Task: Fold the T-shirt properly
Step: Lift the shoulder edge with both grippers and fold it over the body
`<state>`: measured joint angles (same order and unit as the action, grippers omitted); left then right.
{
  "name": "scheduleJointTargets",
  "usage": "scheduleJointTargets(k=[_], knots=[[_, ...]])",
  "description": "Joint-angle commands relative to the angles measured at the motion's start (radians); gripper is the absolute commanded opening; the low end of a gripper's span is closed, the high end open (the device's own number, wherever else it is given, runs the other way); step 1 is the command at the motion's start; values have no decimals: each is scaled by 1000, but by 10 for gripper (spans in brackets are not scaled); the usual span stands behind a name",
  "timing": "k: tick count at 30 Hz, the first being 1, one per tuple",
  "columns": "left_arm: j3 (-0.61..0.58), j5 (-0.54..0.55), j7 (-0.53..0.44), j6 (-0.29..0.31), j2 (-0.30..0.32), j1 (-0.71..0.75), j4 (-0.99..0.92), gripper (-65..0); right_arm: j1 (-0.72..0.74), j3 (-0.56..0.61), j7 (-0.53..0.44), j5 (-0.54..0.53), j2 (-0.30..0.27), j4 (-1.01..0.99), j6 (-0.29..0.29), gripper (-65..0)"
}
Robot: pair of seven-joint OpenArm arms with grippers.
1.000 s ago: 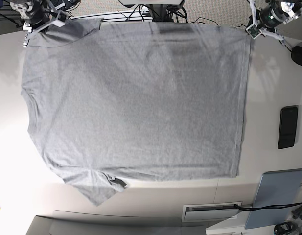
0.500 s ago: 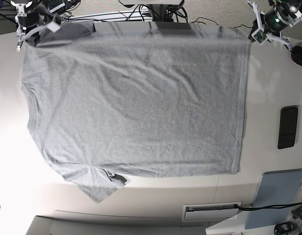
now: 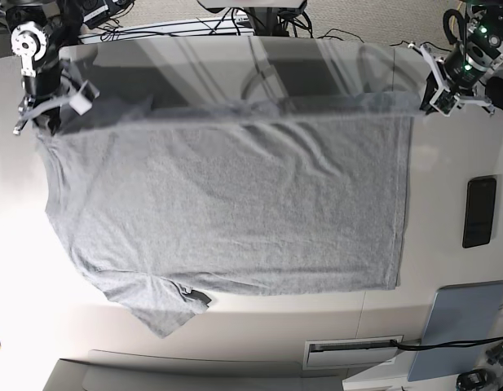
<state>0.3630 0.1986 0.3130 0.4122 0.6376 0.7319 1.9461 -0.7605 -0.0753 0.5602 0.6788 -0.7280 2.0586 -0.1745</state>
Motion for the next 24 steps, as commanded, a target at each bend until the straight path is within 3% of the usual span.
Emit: scheduleJointTargets(k=[1,5,10,19,24], knots=[[-1,8,-14,-4,8,-18,3,-650,19,-9,-1,-5,-15,9,19,-650],[-76,4,-5,-4,-6,-95,-34,-650,93,-7,-16,-71,-15,9,-4,-650],[-171,4,39,-80,-6,-188,-77,-650,159,33,-14,-73,-15,8,-4,-650],[-177,4,73,-103,-6,-279,-83,-650,261,182,13,-73,-14,-2,-2,-650],[-177,-5,72,-103,-6,-283,-83,-650,334,204,11,-74,-14,-115,-1,-650]])
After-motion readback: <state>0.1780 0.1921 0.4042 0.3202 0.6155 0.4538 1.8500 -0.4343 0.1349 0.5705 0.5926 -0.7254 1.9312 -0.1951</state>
